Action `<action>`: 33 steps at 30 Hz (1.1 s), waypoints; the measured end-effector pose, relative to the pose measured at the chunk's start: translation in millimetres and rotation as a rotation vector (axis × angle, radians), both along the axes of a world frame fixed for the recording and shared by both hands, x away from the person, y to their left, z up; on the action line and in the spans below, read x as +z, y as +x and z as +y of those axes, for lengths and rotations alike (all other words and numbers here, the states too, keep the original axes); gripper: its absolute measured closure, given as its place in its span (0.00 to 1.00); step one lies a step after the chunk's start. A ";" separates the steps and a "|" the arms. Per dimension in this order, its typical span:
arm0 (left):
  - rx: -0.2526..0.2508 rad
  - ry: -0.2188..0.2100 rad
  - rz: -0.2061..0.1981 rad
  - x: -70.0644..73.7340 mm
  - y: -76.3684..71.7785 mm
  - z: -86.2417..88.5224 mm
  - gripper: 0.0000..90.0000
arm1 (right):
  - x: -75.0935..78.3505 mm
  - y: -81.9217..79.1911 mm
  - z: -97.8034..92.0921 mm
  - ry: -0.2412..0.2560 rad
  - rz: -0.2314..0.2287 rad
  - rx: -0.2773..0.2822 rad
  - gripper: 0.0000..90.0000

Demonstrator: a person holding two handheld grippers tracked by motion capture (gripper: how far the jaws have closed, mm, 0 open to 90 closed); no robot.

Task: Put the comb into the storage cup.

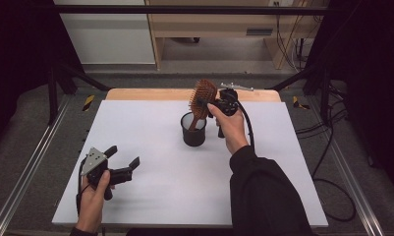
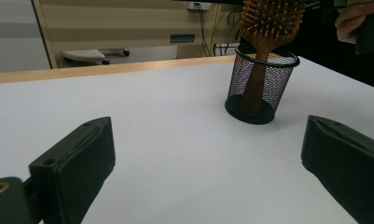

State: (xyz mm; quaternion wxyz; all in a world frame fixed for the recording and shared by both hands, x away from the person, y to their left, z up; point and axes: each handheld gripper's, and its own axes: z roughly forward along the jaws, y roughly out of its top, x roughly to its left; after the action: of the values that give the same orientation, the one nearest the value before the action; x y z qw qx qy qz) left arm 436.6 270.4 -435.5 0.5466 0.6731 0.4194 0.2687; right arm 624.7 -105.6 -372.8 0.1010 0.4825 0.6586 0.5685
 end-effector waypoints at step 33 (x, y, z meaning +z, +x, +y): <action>-0.003 0.000 -0.001 0.2 -0.2 -0.4 0.03 | -3.9 3.7 -6.6 0.013 0.016 -0.003 0.53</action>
State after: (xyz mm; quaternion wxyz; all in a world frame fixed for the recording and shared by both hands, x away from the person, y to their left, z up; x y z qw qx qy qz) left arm 436.4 270.1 -435.4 0.5475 0.6736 0.4179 0.2682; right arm 628.5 -112.3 -376.7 0.0937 0.4885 0.6551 0.5688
